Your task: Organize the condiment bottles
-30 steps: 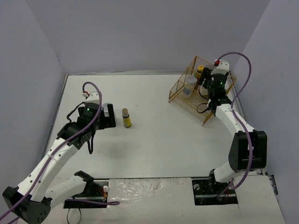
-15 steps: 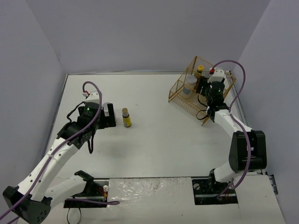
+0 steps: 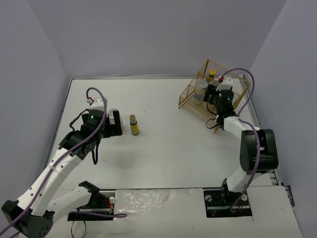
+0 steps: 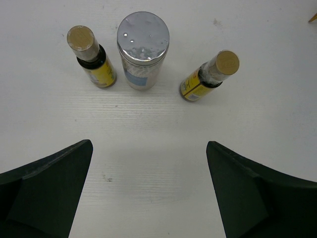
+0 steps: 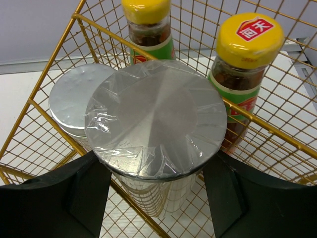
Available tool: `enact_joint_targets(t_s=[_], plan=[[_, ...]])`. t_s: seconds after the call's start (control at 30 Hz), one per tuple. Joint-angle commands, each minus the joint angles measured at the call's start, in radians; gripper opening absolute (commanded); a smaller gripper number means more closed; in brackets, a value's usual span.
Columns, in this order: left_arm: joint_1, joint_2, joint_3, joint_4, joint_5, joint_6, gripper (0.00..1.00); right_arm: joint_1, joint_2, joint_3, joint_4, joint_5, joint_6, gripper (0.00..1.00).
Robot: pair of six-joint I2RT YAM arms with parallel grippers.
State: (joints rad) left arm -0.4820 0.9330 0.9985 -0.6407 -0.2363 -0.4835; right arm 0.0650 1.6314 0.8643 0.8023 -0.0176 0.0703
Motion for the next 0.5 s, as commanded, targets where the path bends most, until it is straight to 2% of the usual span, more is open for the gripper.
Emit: enact_joint_targets(t_s=[0.0, 0.07, 0.23, 0.4, 0.47], plan=[[0.008, -0.01, 0.008, 0.031, -0.009, -0.003, 0.97, 0.007, 0.021, 0.051, 0.131, -0.087, 0.017, 0.07], [0.008, -0.008, 0.006, 0.036, -0.012, -0.003, 0.97, 0.007, 0.031, 0.055, 0.129, -0.099, 0.02, 0.12], [0.008, -0.003, -0.003, 0.048, -0.014, -0.007, 0.97, 0.007, 0.041, 0.061, 0.093, -0.116, 0.002, 0.37], [0.008, 0.005, -0.011, 0.06, -0.012, -0.013, 0.97, 0.007, 0.012, 0.066, 0.029, -0.112, -0.034, 0.46], [0.008, 0.009, -0.012, 0.067, -0.011, -0.014, 0.97, 0.005, -0.003, 0.071, 0.002, -0.111, -0.046, 0.53]])
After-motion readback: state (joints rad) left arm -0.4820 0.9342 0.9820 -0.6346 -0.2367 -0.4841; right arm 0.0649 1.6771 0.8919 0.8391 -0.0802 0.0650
